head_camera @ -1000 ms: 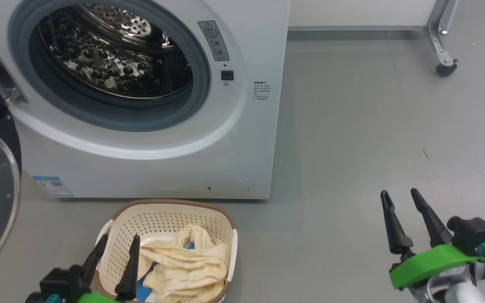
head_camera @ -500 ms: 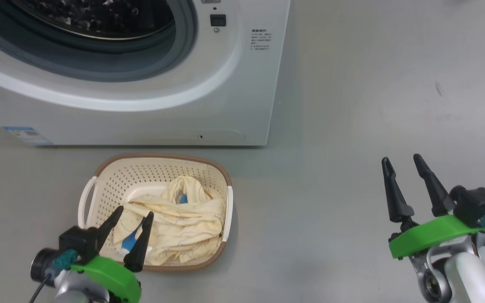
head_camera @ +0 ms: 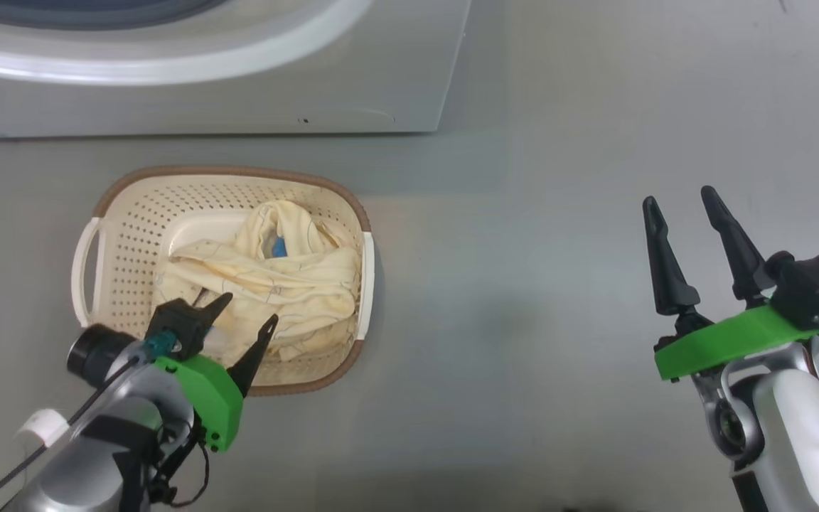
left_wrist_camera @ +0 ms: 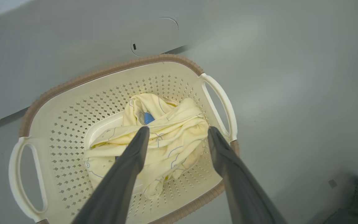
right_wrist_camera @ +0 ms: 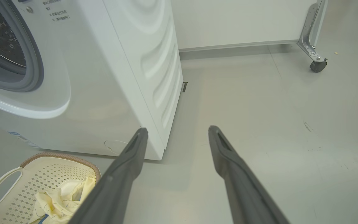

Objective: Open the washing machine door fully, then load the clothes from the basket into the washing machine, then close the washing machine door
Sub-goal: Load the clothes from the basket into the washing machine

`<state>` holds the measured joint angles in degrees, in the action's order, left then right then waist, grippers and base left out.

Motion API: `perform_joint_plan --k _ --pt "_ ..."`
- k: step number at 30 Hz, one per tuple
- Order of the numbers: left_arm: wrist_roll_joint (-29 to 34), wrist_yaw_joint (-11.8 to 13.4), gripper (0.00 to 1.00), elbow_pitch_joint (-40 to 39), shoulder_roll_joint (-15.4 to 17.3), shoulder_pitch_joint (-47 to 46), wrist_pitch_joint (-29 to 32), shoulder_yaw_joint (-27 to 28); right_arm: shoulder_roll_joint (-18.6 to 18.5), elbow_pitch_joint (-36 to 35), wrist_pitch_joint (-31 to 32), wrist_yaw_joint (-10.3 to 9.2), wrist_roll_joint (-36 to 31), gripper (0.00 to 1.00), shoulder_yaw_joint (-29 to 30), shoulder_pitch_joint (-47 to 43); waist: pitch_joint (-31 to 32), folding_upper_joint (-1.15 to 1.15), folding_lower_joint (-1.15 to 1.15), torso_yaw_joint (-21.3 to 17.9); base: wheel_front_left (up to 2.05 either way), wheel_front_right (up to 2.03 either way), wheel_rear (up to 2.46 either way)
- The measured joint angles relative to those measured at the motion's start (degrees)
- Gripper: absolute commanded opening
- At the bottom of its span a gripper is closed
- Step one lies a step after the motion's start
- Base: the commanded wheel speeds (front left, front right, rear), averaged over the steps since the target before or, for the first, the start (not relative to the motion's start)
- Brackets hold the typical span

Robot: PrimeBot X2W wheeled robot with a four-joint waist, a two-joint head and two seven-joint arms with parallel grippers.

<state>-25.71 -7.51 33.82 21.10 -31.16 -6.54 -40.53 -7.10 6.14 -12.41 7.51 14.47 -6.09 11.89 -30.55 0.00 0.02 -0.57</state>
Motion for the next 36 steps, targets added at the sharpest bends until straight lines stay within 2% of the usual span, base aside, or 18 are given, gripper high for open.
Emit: perform_joint_plan --k 6,10,14,19,22,27,36 --pt "-2.5 0.0 1.0 6.2 2.1 -8.0 -0.2 -10.0 0.0 -1.7 0.4 0.0 -1.0 1.0 0.5 0.3 -5.7 0.0 0.0 -1.4 0.0 0.0 0.0" --pt "-2.9 0.0 1.0 10.7 2.5 -13.7 -0.1 -16.3 0.0 -2.7 0.4 0.0 -1.5 1.0 0.6 0.8 -9.0 0.0 -0.01 -2.4 0.0 0.0 0.0" --pt "-6.0 0.0 1.0 13.8 2.5 -18.4 0.4 -21.3 0.2 -3.1 0.4 0.0 -1.5 1.0 0.4 2.8 -12.0 0.0 -0.01 -3.5 0.0 0.0 0.0" --pt "-11.7 0.0 1.0 14.3 3.1 -22.7 3.2 -27.2 0.4 -3.2 0.4 0.0 -2.1 1.0 -0.2 4.0 -15.1 0.0 -0.01 -4.9 0.0 0.0 0.0" --pt "-13.0 0.0 1.0 14.2 4.2 -25.3 4.5 -31.7 0.4 -3.2 0.3 0.0 -2.1 1.0 -0.1 4.1 -16.8 0.0 -0.01 -5.7 0.0 0.0 0.0" --pt "-11.3 0.0 1.0 15.0 4.9 -28.0 6.8 -33.7 0.5 -3.2 0.3 0.0 -2.1 1.0 -0.1 4.7 -19.0 0.0 -0.01 -6.7 0.0 0.0 0.0" --pt "-9.1 0.0 1.0 17.4 2.9 -29.0 9.0 -33.8 0.9 -3.3 0.3 0.0 -2.1 1.0 -1.1 6.4 -22.0 0.0 -0.01 -7.5 0.0 0.0 0.0"
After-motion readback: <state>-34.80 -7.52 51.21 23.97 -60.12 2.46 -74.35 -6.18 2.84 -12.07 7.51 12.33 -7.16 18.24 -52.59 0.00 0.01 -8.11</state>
